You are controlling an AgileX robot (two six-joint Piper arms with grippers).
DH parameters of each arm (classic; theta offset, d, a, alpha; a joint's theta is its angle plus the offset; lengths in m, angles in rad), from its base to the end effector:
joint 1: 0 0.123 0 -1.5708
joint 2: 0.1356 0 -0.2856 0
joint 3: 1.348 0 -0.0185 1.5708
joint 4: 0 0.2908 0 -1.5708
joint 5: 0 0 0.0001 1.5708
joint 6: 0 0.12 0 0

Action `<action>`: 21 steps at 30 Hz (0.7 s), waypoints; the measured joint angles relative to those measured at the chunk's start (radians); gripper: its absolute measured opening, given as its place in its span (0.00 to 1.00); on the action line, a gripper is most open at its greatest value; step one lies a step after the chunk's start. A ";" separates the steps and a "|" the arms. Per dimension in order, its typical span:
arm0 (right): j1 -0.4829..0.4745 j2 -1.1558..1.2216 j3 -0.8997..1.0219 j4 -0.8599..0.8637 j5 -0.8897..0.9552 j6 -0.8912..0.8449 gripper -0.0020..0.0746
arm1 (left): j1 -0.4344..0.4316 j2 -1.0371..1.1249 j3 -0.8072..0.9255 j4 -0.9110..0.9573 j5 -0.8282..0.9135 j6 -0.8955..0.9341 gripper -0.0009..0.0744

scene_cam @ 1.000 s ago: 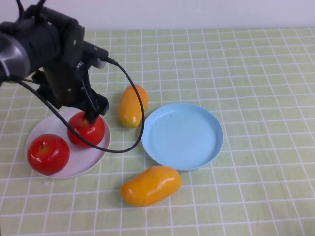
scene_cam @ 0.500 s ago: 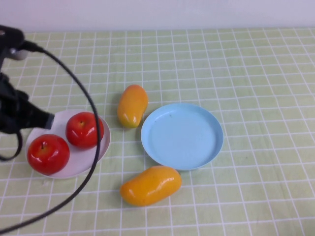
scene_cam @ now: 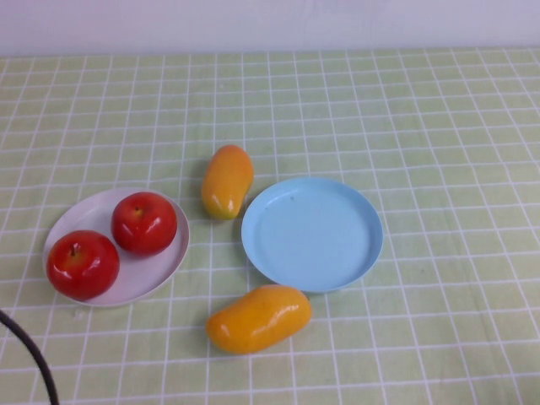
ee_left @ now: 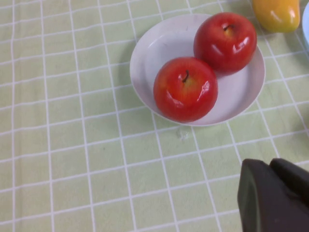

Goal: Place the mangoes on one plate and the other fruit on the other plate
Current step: Put another type of fruit in the right plate

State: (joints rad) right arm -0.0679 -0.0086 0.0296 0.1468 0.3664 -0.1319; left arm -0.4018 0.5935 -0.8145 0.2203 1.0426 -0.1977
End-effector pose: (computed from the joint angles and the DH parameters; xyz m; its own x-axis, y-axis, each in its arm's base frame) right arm 0.1204 -0.0019 0.1618 -0.2915 0.0251 -0.9562 0.0193 0.9996 0.0204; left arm 0.1439 -0.0365 0.3410 -0.6288 0.1763 -0.7573 0.2010 0.9777 0.0607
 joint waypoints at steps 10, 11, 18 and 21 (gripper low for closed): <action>0.000 0.000 0.000 0.000 0.000 0.000 0.01 | 0.000 -0.115 0.104 0.046 -0.196 -0.041 0.02; 0.000 0.000 0.000 0.000 0.000 0.000 0.00 | 0.000 -0.145 0.133 0.055 -0.276 -0.041 0.02; 0.000 0.000 0.000 0.000 0.000 0.000 0.01 | 0.079 -0.420 0.421 0.008 -0.693 0.090 0.02; 0.000 0.000 0.000 0.000 0.000 0.000 0.01 | 0.170 -0.528 0.512 -0.077 -0.735 0.169 0.02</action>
State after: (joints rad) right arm -0.0679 -0.0086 0.0296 0.1468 0.3664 -0.1319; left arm -0.2319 0.0659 -0.3020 0.1428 0.3073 -0.0284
